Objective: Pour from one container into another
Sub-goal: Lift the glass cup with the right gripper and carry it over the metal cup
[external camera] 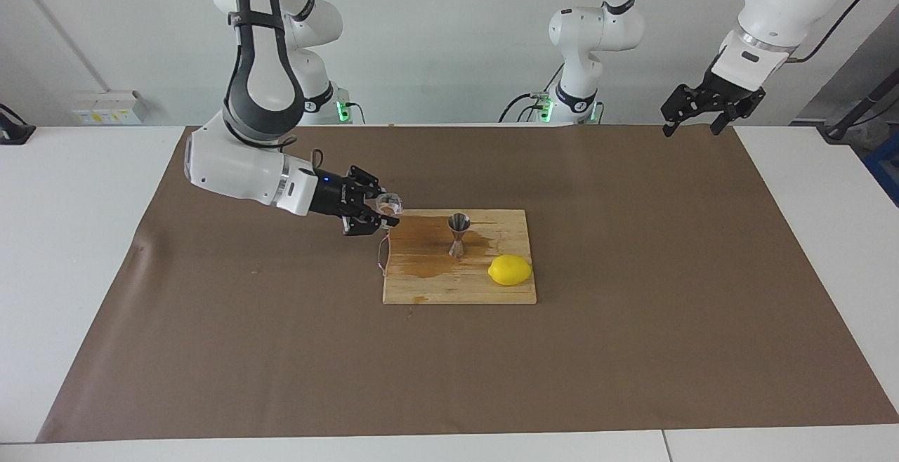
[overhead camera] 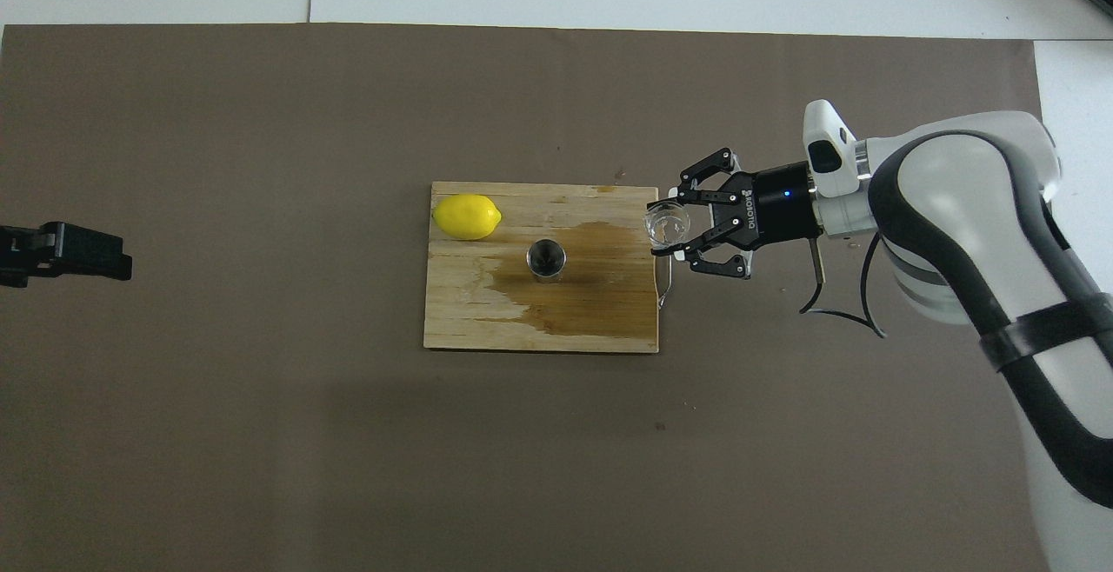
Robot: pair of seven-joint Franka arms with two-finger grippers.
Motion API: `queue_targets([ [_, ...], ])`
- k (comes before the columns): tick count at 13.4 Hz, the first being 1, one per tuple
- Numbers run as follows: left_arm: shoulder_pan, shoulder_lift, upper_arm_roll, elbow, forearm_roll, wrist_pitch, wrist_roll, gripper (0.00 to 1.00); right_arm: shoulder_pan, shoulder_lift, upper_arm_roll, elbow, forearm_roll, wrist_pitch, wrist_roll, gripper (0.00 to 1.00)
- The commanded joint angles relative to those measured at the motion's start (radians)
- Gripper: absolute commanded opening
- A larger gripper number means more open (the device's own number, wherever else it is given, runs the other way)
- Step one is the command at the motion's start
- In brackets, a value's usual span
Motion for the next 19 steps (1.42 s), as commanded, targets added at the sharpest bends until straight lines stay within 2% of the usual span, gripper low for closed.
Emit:
queue_targets([
  [1, 0.001, -0.026, 0.0, -0.025, 0.017, -0.002, 0.004, 1.0, 0.043, -0.032, -0.004, -0.039, 0.036, 0.052, 0.031, 0.2],
  [9, -0.001, -0.024, 0.0, -0.024, 0.017, -0.002, 0.002, 1.0, 0.171, -0.04, -0.007, -0.084, 0.037, 0.168, 0.033, 0.2],
  [19, 0.001, -0.026, 0.0, -0.025, 0.017, -0.002, 0.004, 1.0, 0.206, -0.025, -0.016, -0.072, -0.012, 0.195, 0.105, 0.2],
])
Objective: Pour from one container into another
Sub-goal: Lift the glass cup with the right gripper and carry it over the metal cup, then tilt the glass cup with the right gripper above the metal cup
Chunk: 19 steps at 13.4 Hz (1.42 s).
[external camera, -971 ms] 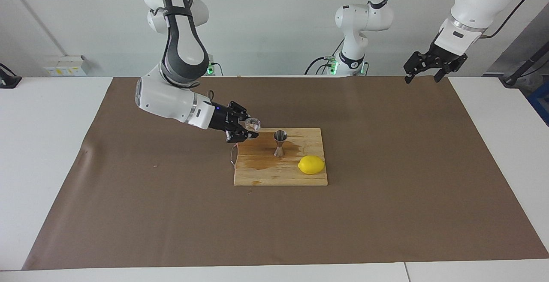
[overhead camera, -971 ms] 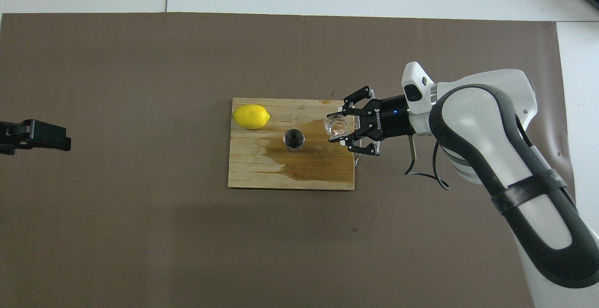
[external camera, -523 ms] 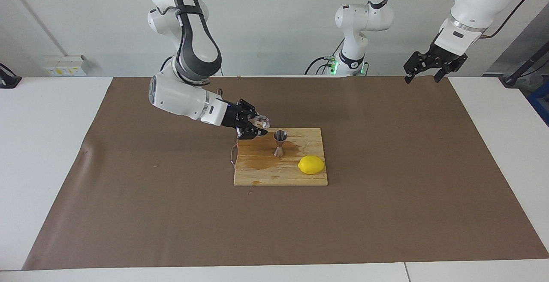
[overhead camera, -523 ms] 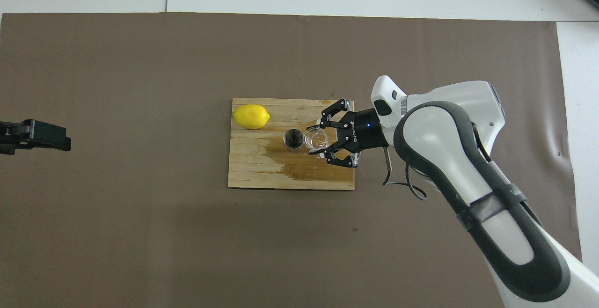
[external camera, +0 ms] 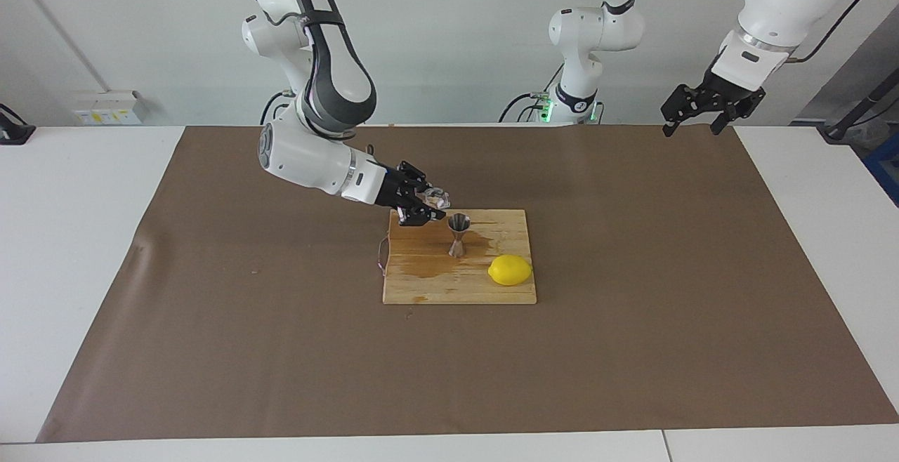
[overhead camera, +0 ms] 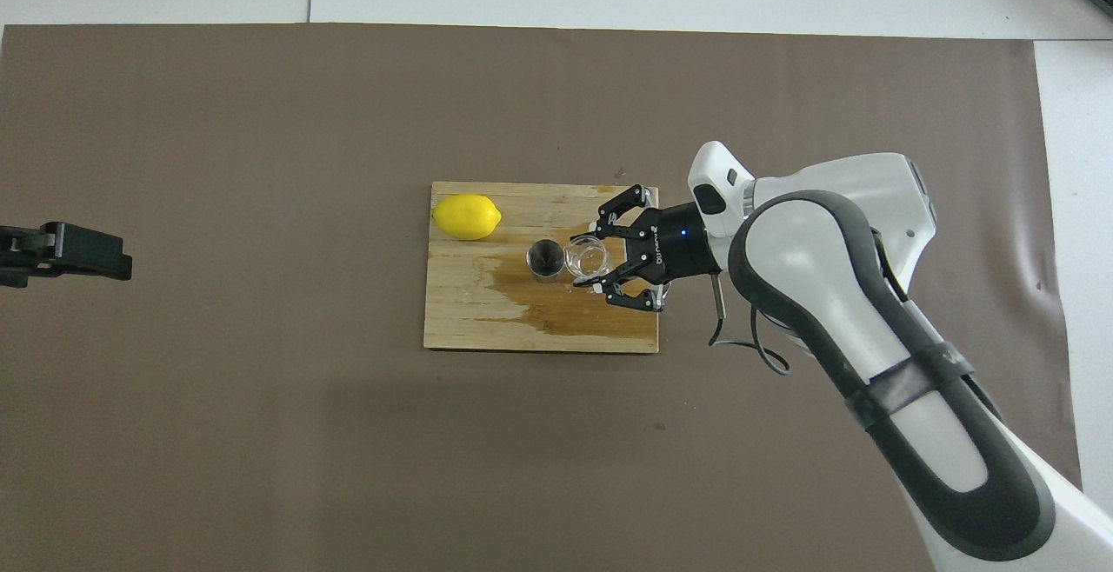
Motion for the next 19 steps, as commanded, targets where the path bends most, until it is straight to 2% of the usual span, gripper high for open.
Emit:
queue_targets([
  [1, 0.001, -0.026, 0.0, -0.025, 0.017, -0.002, 0.002, 1.0, 0.025, -0.014, -0.012, -0.011, -0.024, 0.023, 0.048, 0.2],
  [9, 0.001, -0.024, 0.0, -0.024, 0.017, -0.002, 0.002, 1.0, 0.027, -0.013, -0.012, 0.012, -0.15, 0.023, 0.151, 0.2],
  [19, -0.001, -0.024, 0.0, -0.024, 0.017, -0.002, 0.004, 1.0, 0.062, 0.056, -0.012, 0.138, -0.247, 0.015, 0.336, 0.21],
])
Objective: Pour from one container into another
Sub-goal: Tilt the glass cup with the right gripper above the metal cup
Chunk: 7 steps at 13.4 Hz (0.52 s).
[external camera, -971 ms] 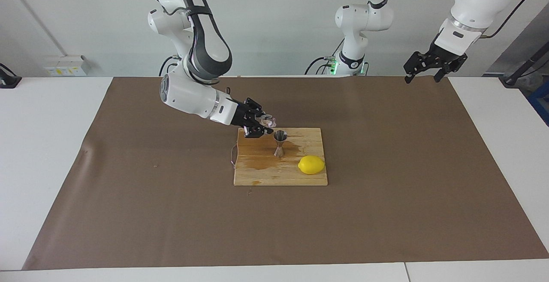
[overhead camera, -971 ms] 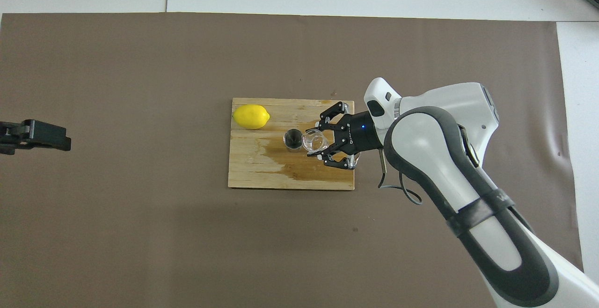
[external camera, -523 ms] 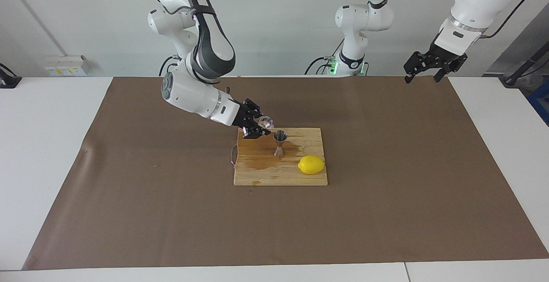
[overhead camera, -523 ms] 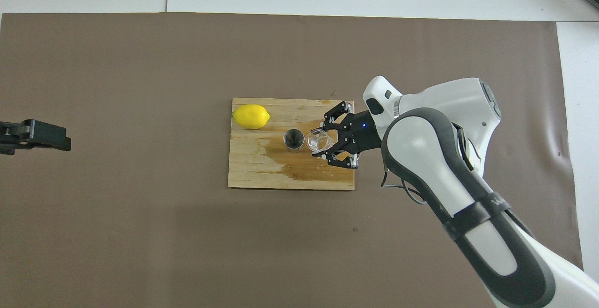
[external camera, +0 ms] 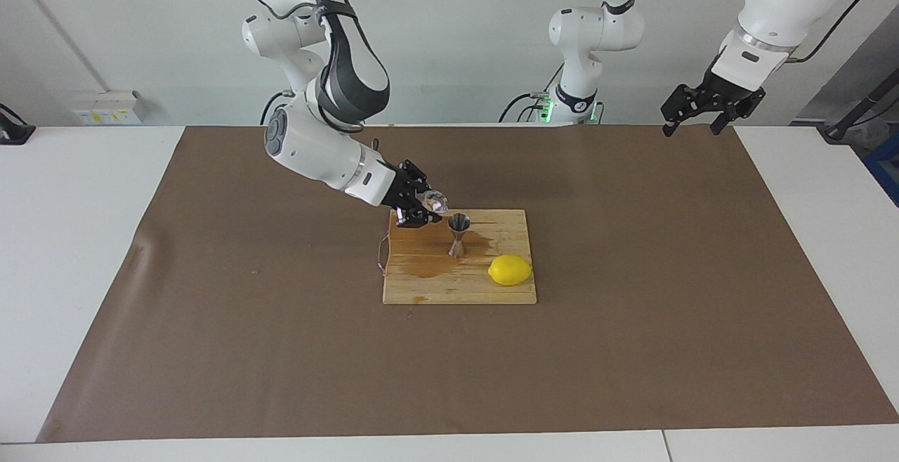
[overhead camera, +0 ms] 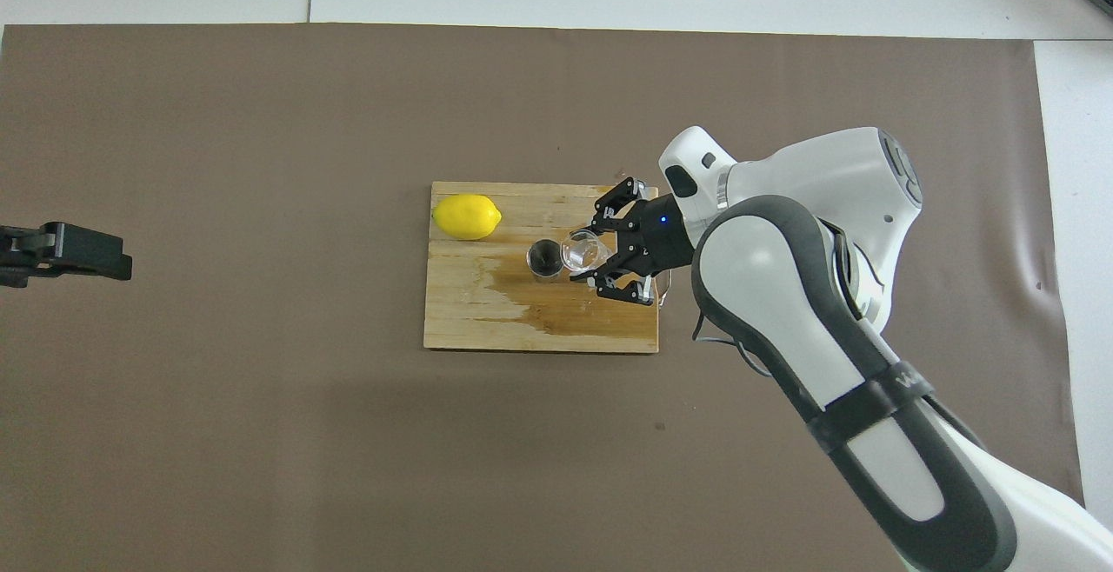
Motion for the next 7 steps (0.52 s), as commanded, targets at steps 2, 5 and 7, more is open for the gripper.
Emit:
queue_targets([
  [2, -0.001, -0.024, 0.0, -0.025, 0.017, -0.001, 0.004, 1.0, 0.023, 0.032, -0.006, 0.053, -0.071, 0.0, 0.09, 0.21],
  [5, 0.001, -0.026, 0.0, -0.024, 0.017, -0.001, 0.004, 1.0, 0.025, 0.04, -0.003, 0.071, -0.123, -0.002, 0.142, 0.21],
  [7, -0.001, -0.026, 0.0, -0.024, 0.017, -0.001, 0.002, 1.0, 0.025, 0.043, -0.002, 0.089, -0.155, -0.011, 0.174, 0.21],
])
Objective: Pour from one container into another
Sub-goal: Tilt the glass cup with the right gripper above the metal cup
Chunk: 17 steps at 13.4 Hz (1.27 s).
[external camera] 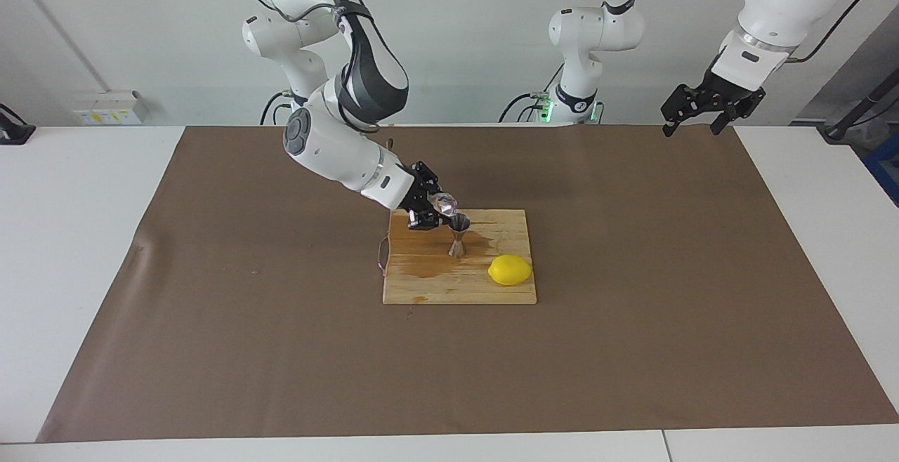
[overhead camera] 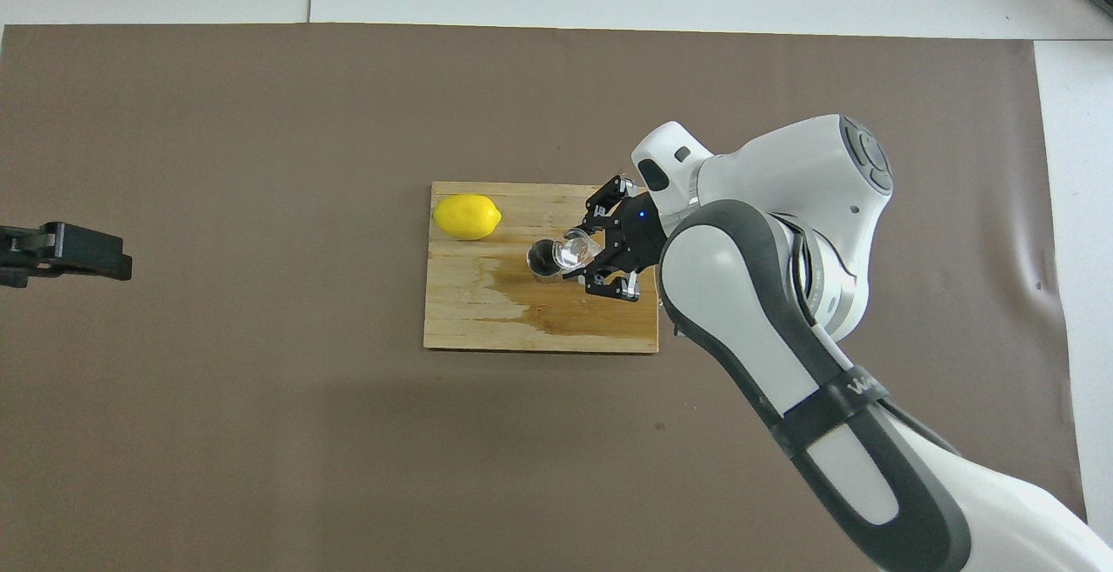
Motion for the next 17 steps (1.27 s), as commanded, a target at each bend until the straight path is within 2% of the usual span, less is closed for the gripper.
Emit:
queue_targets([
  [1, 0.001, -0.026, 0.0, -0.025, 0.017, -0.001, 0.002, 1.0, 0.003, 0.016, 0.001, 0.052, -0.056, -0.012, 0.075, 0.22],
  [5, 0.001, -0.026, 0.0, -0.024, 0.017, -0.001, 0.004, 1.0, 0.021, 0.049, 0.0, 0.097, -0.096, -0.038, 0.138, 0.22],
  [14, -0.001, -0.026, 0.0, -0.025, 0.017, -0.001, 0.004, 1.0, 0.024, 0.049, 0.001, 0.103, -0.167, -0.067, 0.174, 0.22],
  [17, -0.001, -0.024, 0.0, -0.024, 0.017, -0.001, 0.004, 1.0, 0.034, 0.064, 0.002, 0.137, -0.201, -0.1, 0.211, 0.22],
])
